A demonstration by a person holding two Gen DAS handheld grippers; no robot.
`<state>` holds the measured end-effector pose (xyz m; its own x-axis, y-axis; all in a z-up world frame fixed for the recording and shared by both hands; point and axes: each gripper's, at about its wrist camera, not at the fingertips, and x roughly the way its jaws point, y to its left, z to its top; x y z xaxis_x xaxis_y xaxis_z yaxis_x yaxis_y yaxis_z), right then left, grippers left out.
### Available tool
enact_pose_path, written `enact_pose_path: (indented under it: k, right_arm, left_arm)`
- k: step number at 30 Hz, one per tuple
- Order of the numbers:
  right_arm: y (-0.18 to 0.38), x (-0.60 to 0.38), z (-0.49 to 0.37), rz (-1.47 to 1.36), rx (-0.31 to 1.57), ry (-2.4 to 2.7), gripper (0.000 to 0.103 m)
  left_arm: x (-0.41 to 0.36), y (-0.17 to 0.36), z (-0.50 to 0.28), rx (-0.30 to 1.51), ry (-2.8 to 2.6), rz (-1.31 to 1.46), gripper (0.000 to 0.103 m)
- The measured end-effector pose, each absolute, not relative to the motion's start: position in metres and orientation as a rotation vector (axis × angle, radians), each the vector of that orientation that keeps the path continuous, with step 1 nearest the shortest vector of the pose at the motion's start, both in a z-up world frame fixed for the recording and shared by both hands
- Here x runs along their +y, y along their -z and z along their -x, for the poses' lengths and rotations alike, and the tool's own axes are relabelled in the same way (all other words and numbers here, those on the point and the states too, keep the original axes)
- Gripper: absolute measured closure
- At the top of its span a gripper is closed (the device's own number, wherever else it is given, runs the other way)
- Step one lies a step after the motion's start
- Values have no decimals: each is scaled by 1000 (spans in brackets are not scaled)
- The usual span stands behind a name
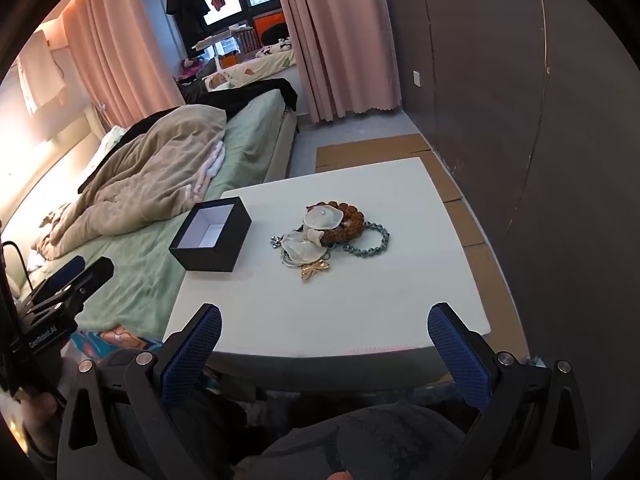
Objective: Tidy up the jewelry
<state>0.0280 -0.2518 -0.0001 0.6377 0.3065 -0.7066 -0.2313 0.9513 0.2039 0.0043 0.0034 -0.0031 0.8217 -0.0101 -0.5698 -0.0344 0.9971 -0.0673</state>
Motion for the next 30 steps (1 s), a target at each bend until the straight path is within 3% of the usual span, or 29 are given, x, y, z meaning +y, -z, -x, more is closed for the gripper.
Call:
enact_pose_path:
  k: [30]
  right_arm:
    - [-7,-258,-30,-91,820,-283,0]
  left_arm:
    - [0,3,-6,596,-7,82,1]
